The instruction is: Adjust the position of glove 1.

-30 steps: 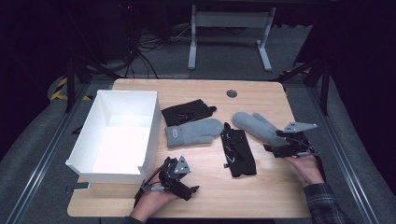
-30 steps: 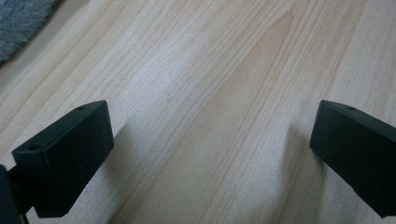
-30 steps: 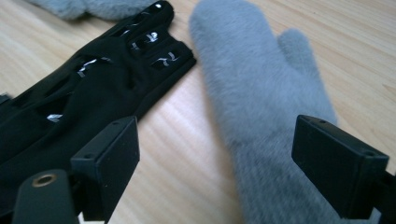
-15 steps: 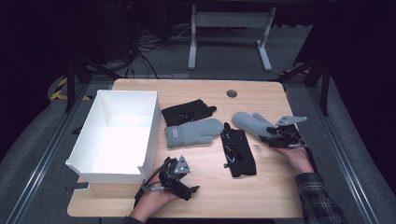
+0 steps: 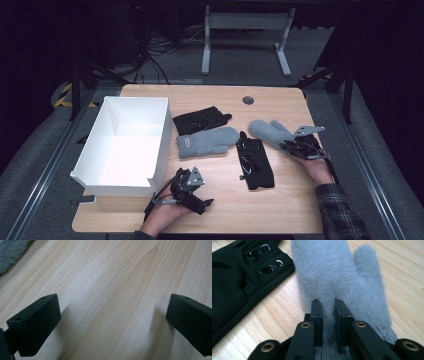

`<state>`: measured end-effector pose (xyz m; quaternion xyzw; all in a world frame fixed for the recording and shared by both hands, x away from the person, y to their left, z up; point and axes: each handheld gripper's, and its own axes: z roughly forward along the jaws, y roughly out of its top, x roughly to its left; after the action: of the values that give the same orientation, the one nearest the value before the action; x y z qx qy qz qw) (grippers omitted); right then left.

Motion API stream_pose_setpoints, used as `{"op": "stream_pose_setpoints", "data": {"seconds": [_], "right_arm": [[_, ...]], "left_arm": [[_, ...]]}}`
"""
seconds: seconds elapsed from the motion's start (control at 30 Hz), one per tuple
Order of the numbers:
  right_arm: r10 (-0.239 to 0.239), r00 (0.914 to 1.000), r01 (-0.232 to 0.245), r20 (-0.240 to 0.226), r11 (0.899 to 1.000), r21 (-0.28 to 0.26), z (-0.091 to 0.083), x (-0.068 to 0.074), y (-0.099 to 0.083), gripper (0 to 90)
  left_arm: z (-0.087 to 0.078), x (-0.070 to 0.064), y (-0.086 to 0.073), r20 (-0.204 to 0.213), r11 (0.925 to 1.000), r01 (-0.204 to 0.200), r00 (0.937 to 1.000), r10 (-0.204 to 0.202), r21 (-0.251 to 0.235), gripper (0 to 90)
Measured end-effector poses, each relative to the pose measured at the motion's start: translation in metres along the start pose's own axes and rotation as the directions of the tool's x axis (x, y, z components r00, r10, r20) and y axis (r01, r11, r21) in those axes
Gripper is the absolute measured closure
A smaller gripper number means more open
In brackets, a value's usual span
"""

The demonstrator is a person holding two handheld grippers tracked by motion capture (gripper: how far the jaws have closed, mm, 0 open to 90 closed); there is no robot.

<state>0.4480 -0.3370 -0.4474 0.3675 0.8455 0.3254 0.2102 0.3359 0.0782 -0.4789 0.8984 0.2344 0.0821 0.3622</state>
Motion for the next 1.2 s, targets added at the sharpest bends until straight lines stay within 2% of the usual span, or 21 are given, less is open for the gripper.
{"op": "stream_pose_setpoints", "data": {"seconds": [0.3,0.53,0.9,1.1,1.13,1.2], "right_arm": [[0.057,0.9983,-0.057,-0.006,0.998,-0.041,-0.012,-0.004,0.002,84.6],[0.095,0.9954,-0.096,-0.015,0.990,-0.105,-0.034,-0.003,0.006,85.4],[0.069,0.9955,-0.079,-0.065,0.982,-0.172,-0.059,0.014,0.015,85.8],[0.034,0.9946,-0.052,-0.098,0.980,-0.192,-0.070,0.031,0.019,86.0],[0.012,0.9937,-0.034,-0.111,0.980,-0.197,-0.073,0.040,0.022,86.0],[-0.005,0.9925,-0.019,-0.122,0.980,-0.197,-0.074,0.049,0.023,86.1]], "left_arm": [[0.000,-0.001,0.000,-0.005,1.0000,0.004,1.0000,-0.004,0.000,0.3],[-0.001,-0.001,0.000,-0.007,1.0000,0.003,1.0000,-0.003,0.002,0.3],[0.000,-0.001,0.000,-0.003,1.0000,0.003,1.0000,-0.003,0.001,0.2],[0.000,-0.001,0.000,-0.004,1.0000,0.002,1.0000,-0.002,0.001,0.2],[0.000,-0.001,0.000,-0.004,1.0000,0.002,1.0000,-0.002,0.001,0.2],[0.000,-0.001,0.000,-0.004,1.0000,0.003,1.0000,-0.003,0.002,0.2]]}}
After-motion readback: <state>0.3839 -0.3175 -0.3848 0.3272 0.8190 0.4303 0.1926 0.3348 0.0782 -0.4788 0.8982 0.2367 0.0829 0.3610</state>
